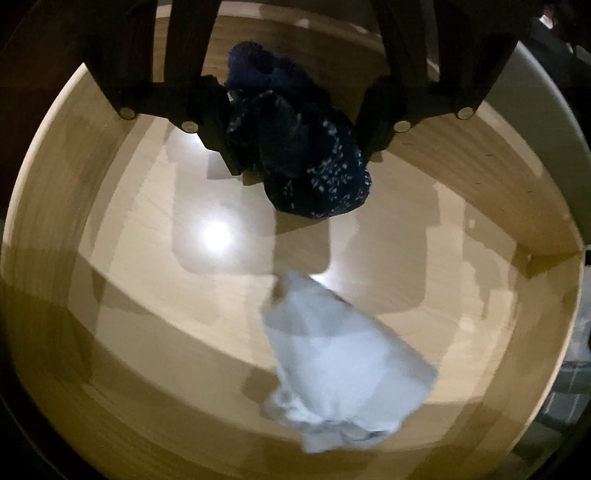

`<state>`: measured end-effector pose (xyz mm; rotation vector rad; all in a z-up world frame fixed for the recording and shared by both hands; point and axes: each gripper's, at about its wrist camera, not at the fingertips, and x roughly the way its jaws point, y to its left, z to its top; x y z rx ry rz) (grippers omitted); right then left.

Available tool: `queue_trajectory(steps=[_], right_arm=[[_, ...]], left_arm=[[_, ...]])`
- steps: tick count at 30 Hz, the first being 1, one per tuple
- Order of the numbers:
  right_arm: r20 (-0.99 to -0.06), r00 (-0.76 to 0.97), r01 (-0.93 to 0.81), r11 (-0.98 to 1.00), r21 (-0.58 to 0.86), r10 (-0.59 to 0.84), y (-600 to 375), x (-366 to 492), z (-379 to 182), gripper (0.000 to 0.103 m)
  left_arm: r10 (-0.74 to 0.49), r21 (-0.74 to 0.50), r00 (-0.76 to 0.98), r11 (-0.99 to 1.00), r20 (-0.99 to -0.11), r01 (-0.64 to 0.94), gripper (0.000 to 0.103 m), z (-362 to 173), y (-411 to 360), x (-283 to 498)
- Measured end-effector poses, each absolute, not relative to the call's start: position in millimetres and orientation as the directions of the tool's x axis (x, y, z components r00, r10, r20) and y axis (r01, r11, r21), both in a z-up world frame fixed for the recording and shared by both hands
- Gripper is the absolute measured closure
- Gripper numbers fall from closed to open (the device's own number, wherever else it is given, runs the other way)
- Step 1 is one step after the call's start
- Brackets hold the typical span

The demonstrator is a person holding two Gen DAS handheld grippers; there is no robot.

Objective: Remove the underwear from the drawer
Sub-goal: 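Move the right gripper back into the drawer and grasp the dark blue speckled sock, then reach the left gripper to the pale blue bundle while the right gripper holds the dark sock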

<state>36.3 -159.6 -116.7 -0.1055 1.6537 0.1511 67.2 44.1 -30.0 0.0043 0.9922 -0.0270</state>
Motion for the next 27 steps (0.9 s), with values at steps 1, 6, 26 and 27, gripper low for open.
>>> queue_trajectory(steps=[1,6,26,27], right_arm=[[-0.996,-0.084,-0.154,0.988,0.028,0.016,-163,35,-117,0.055],[-0.997,-0.075,-0.126,0.992,-0.006,-0.016,-184,29,-118,0.059],[-0.999,-0.032,-0.067,0.998,0.022,0.020,-231,-5,-111,0.063],[-0.999,-0.032,-0.066,0.998,0.024,0.022,-233,0,-112,0.063]], left_arm=[[-0.019,-0.006,0.546,1.000,-0.837,0.027,0.051,-30,44,67],[-0.013,0.010,0.543,0.999,-0.840,0.040,0.051,-32,41,68],[0.024,0.477,0.650,0.700,-0.759,0.531,0.051,-40,-63,51],[0.022,0.500,0.655,0.664,-0.755,0.555,0.051,-43,-70,50]])
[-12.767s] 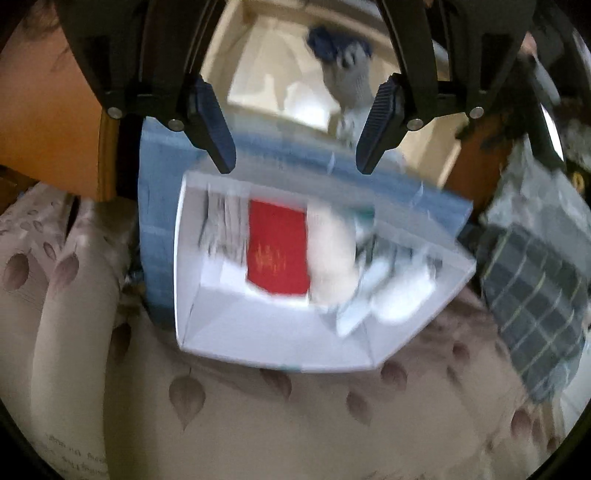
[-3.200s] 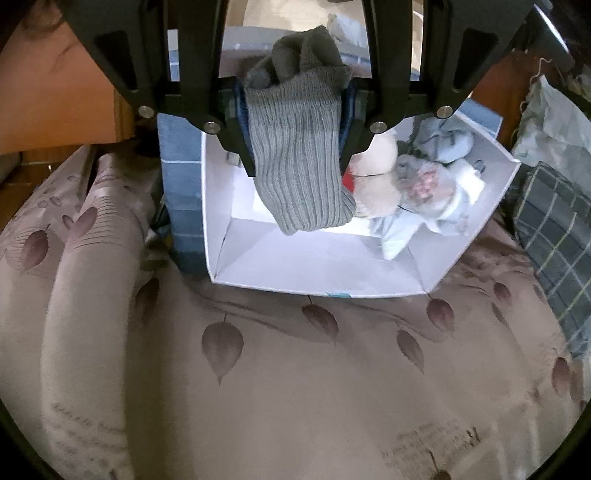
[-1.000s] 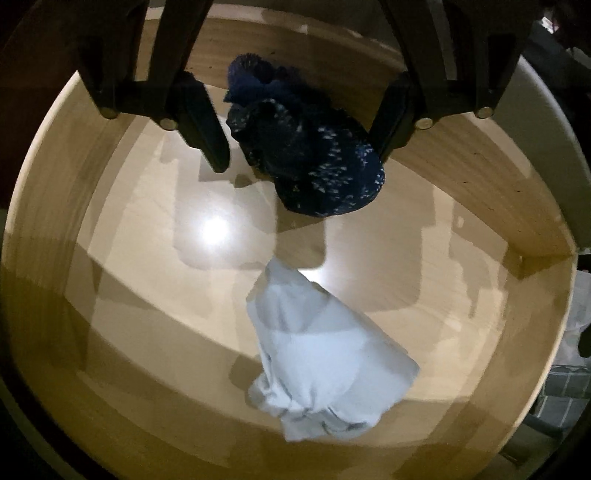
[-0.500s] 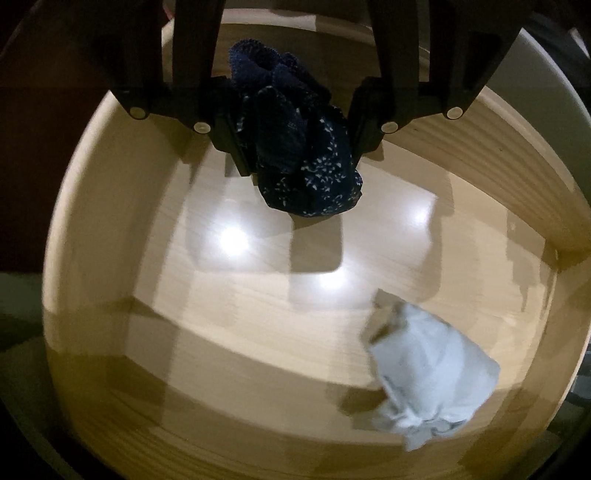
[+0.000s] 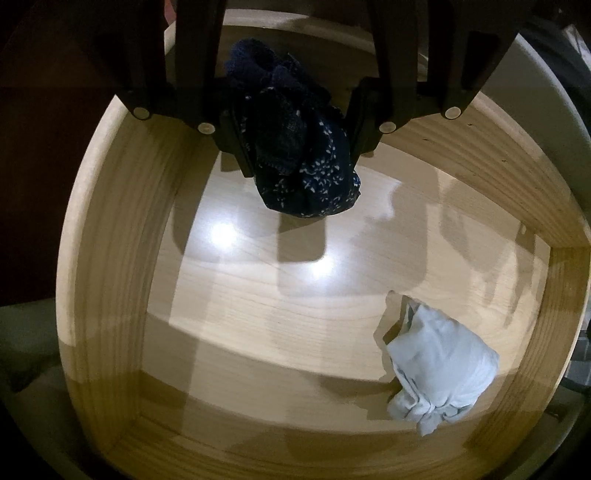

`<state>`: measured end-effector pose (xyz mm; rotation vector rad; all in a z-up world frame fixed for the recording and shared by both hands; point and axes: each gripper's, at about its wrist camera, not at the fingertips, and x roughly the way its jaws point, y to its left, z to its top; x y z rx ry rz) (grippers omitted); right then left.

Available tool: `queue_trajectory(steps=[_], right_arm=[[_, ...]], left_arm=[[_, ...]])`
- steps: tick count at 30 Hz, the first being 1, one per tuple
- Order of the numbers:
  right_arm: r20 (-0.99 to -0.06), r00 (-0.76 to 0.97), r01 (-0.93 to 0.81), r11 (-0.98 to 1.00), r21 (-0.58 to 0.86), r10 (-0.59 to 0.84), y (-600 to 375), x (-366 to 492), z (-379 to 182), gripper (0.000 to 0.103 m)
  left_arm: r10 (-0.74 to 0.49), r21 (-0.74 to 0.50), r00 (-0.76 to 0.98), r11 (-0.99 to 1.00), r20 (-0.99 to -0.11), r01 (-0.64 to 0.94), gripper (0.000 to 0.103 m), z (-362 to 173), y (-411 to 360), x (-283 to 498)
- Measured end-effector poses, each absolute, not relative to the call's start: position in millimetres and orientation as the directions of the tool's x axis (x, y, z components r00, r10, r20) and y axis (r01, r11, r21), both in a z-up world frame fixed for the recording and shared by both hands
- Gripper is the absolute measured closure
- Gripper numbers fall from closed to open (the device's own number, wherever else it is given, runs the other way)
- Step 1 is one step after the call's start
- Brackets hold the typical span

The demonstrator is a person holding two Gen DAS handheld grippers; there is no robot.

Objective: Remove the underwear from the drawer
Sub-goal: 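Reach the left gripper to the pale blue bundle while the right gripper holds the dark sock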

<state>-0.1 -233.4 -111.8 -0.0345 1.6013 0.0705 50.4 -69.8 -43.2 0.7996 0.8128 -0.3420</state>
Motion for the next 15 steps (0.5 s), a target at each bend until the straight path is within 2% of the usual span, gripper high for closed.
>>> queue_trajectory(steps=[4,15], right_arm=[[-0.999,-0.028,-0.057,0.998,0.037,0.036,-246,2,-117,0.063],[-0.999,-0.024,-0.050,0.997,0.050,0.049,-256,1,-111,0.063]], left_arm=[[0.038,0.591,0.677,0.526,-0.735,0.612,0.051,-61,-92,52],[0.057,0.663,0.682,0.306,-0.729,0.683,0.051,-111,-116,68]])
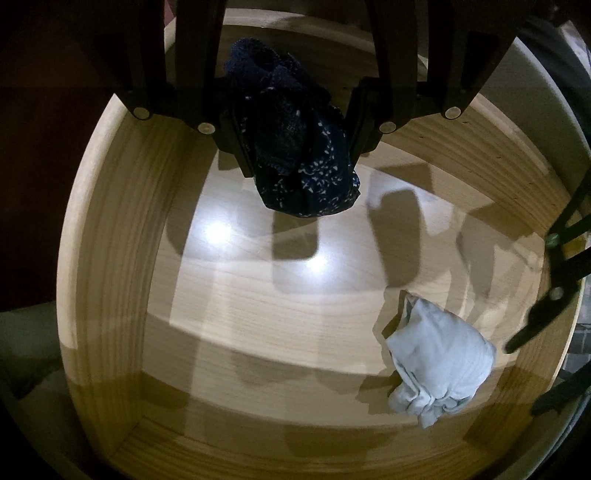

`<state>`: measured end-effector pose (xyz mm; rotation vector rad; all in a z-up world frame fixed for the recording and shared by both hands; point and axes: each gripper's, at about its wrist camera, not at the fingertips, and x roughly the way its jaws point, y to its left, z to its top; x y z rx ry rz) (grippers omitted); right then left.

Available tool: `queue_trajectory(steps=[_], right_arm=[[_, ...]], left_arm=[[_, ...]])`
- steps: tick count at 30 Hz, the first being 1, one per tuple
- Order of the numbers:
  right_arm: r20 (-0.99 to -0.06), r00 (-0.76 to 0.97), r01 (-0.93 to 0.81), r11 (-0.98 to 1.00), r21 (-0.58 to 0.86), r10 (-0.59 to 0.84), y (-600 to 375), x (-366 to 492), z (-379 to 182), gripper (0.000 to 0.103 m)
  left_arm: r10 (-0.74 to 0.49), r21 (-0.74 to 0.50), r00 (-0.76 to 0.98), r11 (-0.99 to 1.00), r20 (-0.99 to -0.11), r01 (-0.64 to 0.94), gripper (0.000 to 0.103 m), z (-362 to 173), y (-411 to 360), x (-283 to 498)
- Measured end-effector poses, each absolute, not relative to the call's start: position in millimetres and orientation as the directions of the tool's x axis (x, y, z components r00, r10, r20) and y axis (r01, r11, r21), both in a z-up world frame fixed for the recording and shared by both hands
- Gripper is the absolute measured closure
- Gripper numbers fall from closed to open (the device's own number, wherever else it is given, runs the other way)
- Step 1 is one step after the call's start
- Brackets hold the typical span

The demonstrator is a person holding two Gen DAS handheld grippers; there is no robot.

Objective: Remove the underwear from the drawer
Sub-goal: 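Reach the left gripper to the pale blue bundle while the right gripper holds the dark sock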

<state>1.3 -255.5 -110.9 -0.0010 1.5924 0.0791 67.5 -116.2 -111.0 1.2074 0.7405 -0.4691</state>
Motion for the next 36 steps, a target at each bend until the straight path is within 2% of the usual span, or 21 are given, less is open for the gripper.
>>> queue_trajectory(steps=[13,21,23,24,25,29,32,36], right_arm=[[-0.998,-0.019,-0.043,0.997,0.066,0.065,-261,1,-112,0.063],[-0.996,-0.016,-0.031,0.996,0.087,0.086,-263,1,-117,0.063],[-0.996,-0.017,-0.030,0.996,0.088,0.087,-263,2,-116,0.063],[-0.996,-0.017,-0.030,0.996,0.088,0.088,-263,2,-116,0.063],[-0.996,-0.016,-0.030,0.996,0.089,0.088,-263,3,-116,0.063],[-0.996,-0.015,-0.027,0.995,0.092,0.092,-260,2,-116,0.063],[-0.995,-0.014,-0.026,0.995,0.094,0.094,-260,2,-116,0.063],[-0.995,-0.014,-0.025,0.995,0.097,0.097,-259,2,-116,0.063]], left_arm=[[0.015,0.654,0.682,0.300,-0.731,0.695,0.051,-128,-120,89],[0.031,0.649,0.669,0.280,-0.743,0.708,0.051,-138,-117,91],[0.029,0.631,0.651,0.283,-0.759,0.723,0.065,-140,-124,89],[0.035,0.606,0.624,0.285,-0.781,0.743,0.088,-143,-127,88],[0.057,0.595,0.607,0.289,-0.793,0.750,0.102,-146,-127,90],[0.095,0.609,0.608,0.265,-0.788,0.748,0.103,-158,-125,91],[0.075,0.578,0.581,0.265,-0.811,0.772,0.103,-158,-120,86],[0.057,0.619,0.620,0.190,-0.782,0.762,0.103,-156,-110,68]])
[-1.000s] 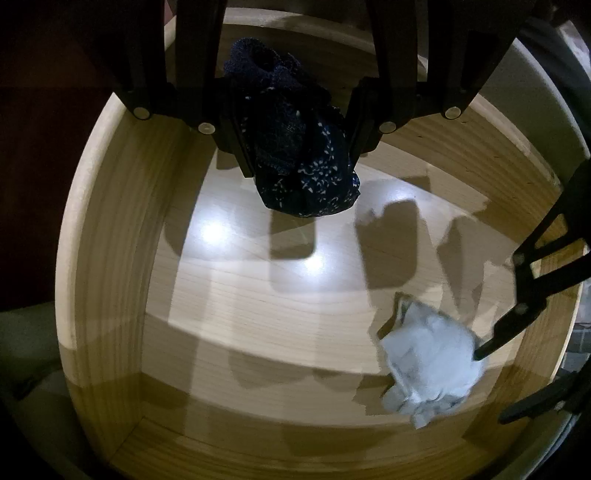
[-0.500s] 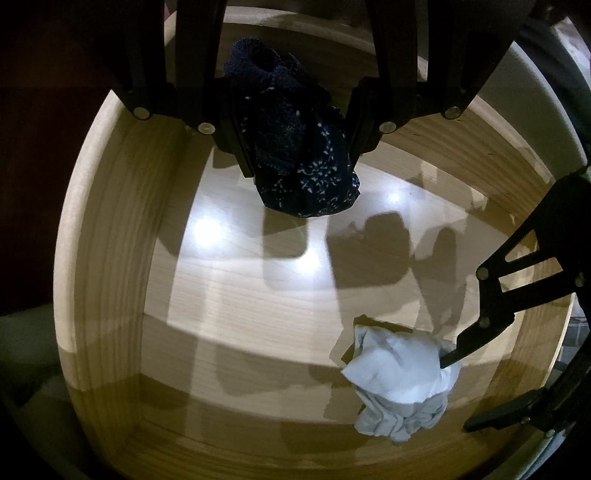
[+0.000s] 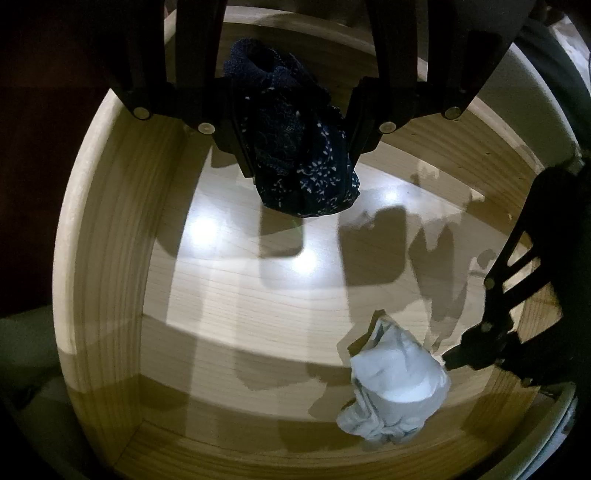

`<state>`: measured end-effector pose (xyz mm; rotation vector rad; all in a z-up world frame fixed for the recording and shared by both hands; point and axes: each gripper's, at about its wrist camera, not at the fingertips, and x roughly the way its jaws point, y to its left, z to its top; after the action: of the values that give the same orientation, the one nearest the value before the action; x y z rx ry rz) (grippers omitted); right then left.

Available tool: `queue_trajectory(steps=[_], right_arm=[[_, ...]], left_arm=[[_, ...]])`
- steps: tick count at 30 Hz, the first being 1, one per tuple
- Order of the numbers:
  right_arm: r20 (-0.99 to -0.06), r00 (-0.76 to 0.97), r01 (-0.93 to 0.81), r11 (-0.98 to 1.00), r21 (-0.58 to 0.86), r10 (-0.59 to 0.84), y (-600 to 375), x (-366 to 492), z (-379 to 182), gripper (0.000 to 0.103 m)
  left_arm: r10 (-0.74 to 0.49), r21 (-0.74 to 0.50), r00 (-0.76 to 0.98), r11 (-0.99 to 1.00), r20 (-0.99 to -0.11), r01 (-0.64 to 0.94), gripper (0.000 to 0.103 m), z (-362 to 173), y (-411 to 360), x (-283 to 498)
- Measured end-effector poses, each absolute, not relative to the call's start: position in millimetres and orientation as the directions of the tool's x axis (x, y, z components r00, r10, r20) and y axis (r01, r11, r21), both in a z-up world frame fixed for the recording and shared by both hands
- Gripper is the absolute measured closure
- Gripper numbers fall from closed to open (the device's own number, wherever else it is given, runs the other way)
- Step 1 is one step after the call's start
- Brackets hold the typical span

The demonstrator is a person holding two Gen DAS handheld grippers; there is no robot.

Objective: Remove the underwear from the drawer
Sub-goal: 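Reach the left gripper to the pale blue bundle while the right gripper holds the dark sock, then close the left gripper on the pale blue bundle and lift it while the right gripper holds the dark sock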

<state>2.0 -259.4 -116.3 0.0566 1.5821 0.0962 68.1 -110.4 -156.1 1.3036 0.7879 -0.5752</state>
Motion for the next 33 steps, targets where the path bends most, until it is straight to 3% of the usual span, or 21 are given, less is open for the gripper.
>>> queue_trajectory(steps=[6,8,10,11,33], right_arm=[[-0.994,-0.012,-0.018,0.994,0.110,0.110,-259,3,-117,0.063],[-0.993,-0.014,-0.015,0.993,0.114,0.114,-260,3,-117,0.062],[-0.993,-0.014,-0.014,0.993,0.118,0.117,-264,8,-109,0.062],[-0.993,-0.013,-0.014,0.993,0.118,0.118,-264,6,-110,0.062],[-0.992,-0.003,-0.005,0.992,0.129,0.129,-262,1,-113,0.063]], left_arm=[[-0.015,0.754,0.755,0.058,-0.655,0.655,0.093,-158,-99,36],[-0.037,0.787,0.788,0.039,-0.614,0.615,0.076,-158,-96,33],[-0.069,0.815,0.815,0.037,-0.575,0.578,0.051,-156,-99,28],[-0.080,0.824,0.824,0.040,-0.562,0.566,0.049,-155,-100,28],[-0.141,0.800,0.789,-0.049,-0.598,0.598,0.049,-188,-125,57]])
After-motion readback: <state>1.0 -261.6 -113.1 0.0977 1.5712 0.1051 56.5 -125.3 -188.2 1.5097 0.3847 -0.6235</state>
